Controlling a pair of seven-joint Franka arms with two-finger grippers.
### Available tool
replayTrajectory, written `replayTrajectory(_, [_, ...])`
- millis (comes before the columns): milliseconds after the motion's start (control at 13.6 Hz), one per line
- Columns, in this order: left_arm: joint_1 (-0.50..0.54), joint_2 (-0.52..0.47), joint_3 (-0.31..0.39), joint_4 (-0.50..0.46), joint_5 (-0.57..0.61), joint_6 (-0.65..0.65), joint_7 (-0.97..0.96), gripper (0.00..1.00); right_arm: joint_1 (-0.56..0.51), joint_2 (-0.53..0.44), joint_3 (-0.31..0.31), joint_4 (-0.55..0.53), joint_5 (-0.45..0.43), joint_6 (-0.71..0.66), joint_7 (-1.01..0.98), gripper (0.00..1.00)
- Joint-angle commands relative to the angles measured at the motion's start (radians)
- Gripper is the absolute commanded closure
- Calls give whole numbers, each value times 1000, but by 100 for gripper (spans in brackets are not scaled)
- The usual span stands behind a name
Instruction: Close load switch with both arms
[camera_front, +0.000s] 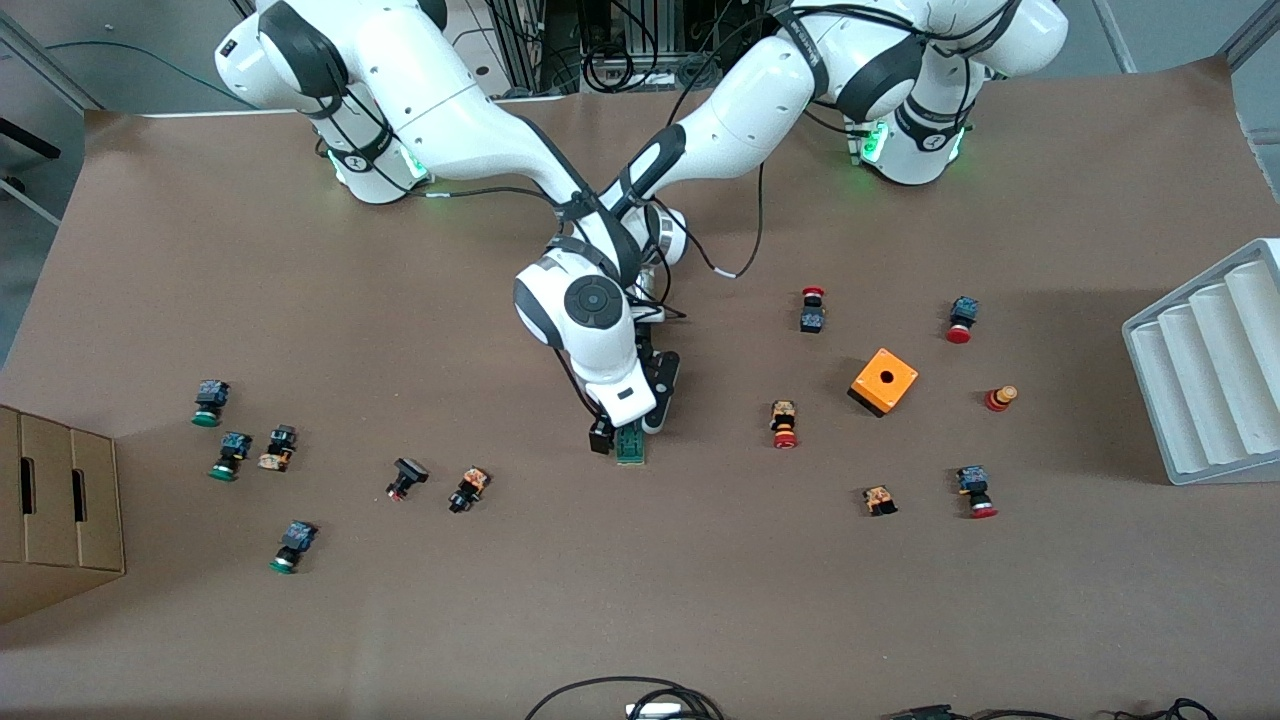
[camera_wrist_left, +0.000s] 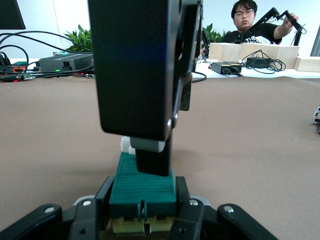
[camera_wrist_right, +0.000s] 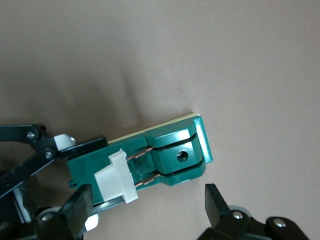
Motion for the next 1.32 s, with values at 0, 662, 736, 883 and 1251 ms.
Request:
replayTrajectory(0, [-4,16,3,20,19,-11,-18,45,17,31,-13,25,-7,32,28,0])
replayTrajectory(662, [-4,16,3,20,19,-11,-20,45,17,34,-14,31,-9,34,40,3])
replayTrajectory(736, [-4,16,3,20,19,-11,-20,45,18,34,-14,33,-9,34,39,6])
replayTrajectory(883, [-2,16,3,20,19,-11,-20,46,17,33,-14,33,-9,40,37,13])
replayTrajectory(1251, [-2,16,3,20,19,-9,-18,46,17,34,-14,33,-9,52,40,16])
